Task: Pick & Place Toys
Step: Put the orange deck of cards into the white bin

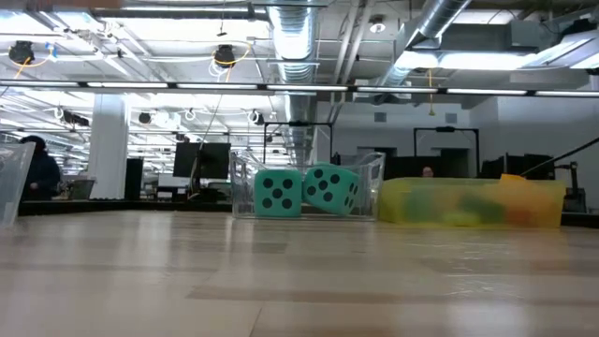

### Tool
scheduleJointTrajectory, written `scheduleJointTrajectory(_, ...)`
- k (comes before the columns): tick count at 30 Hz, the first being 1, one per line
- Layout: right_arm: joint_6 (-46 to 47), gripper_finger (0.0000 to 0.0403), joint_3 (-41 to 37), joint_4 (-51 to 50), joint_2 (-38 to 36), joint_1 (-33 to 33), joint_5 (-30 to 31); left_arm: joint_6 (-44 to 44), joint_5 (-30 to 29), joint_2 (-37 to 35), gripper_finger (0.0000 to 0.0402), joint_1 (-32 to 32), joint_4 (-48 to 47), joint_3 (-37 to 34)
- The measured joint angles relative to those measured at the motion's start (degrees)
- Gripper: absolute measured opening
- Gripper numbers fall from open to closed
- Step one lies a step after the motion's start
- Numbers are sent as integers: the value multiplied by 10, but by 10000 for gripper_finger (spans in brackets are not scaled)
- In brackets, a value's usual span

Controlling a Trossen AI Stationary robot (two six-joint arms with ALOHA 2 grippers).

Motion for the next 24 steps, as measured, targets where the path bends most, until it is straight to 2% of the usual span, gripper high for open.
scheduleJointTrajectory(5, 5, 303, 0, -2, 0, -3, 0, -41, -1, -13, 59, -80, -95, 0)
scheduleJointTrajectory(10, 14, 303, 0, -2, 0, -3, 2, -72, -11, -5, 59, -147, -132, 0)
scheduleJointTrajectory(13, 21, 303, 0, -2, 0, -3, 8, -108, -41, 0, 59, -179, -147, -3)
scheduleJointTrajectory(19, 31, 304, 0, -2, 0, -3, 13, -150, -43, 0, 59, -226, -133, -73)
scheduleJointTrajectory(24, 35, 304, 0, -1, 0, -2, 13, -157, -42, 0, 59, -241, -107, -136)
